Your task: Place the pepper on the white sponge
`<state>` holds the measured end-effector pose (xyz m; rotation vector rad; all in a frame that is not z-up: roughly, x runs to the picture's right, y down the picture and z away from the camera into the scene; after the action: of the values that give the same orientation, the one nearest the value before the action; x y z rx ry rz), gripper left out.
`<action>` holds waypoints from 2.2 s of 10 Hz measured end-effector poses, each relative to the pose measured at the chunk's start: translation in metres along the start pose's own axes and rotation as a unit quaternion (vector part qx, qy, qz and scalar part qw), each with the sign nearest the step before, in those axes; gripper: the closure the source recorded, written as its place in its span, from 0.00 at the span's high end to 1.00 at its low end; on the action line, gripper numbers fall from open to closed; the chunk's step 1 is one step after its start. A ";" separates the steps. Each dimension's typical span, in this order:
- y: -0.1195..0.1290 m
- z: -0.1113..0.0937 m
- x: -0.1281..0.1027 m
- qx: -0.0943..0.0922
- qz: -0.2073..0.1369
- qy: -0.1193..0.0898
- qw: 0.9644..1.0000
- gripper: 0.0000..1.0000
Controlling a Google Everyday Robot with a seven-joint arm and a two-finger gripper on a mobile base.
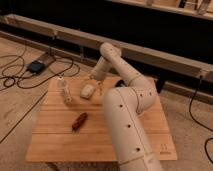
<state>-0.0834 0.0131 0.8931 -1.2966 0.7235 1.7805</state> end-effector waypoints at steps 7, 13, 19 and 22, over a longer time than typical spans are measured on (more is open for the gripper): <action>0.000 0.000 0.000 0.000 0.000 0.000 1.000 0.80; -0.002 -0.003 -0.002 0.040 0.001 -0.023 0.999 0.80; 0.008 -0.007 0.031 0.072 -0.024 -0.091 0.993 0.80; 0.000 0.014 0.067 0.082 -0.038 -0.123 0.988 0.80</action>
<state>-0.1006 0.0424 0.8338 -0.9634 0.6568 1.7424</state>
